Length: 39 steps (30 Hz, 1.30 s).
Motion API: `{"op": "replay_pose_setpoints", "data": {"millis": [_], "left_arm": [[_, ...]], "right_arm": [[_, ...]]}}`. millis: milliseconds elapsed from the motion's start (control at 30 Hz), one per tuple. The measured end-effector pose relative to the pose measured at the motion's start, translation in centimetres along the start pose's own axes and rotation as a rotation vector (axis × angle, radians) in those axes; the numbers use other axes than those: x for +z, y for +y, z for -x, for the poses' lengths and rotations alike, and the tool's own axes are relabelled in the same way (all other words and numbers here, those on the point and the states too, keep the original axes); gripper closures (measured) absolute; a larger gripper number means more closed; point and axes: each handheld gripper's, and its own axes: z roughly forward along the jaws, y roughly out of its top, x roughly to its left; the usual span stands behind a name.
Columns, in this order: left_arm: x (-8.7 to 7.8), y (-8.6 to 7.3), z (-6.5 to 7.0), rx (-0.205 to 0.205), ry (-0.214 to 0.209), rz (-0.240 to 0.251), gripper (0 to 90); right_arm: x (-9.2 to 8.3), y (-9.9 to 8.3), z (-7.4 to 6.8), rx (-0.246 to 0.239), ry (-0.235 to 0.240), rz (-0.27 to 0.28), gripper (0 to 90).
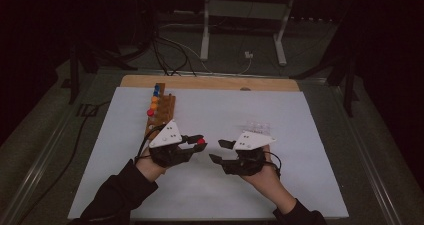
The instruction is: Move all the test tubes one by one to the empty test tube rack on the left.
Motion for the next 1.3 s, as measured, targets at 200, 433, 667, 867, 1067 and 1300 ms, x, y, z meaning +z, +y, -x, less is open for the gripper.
{"op": "replay_pose_setpoints", "data": {"millis": [200, 433, 667, 867, 1067, 1300], "left_arm": [[-1.7, 0.3, -1.6, -0.017, 0.055, 0.009, 72.0], [-3.9, 0.6, -3.3, -0.037, 0.136, 0.027, 72.0], [-5.8, 1.0, -4.9, -0.048, 0.203, 0.041, 71.9], [-7.2, 1.3, -6.2, -0.057, 0.259, 0.047, 71.9], [-8.2, 1.0, -7.3, -0.064, 0.324, 0.056, 71.9], [-8.5, 0.2, -8.5, -0.069, 0.392, 0.045, 71.9]], "right_arm": [[-0.6, 0.1, 0.8, 0.039, -0.038, 0.023, 18.1], [-0.7, -0.1, 1.4, 0.074, -0.057, 0.02, 3.7], [-0.9, -0.1, 1.8, 0.079, -0.028, 0.022, 0.0], [-1.2, -0.1, 2.0, 0.097, -0.015, 0.045, 0.0], [-1.3, -0.1, 2.0, 0.094, -0.01, 0.049, 0.0], [-1.3, 0.0, 2.0, 0.086, -0.013, 0.049, 0.0]]}}
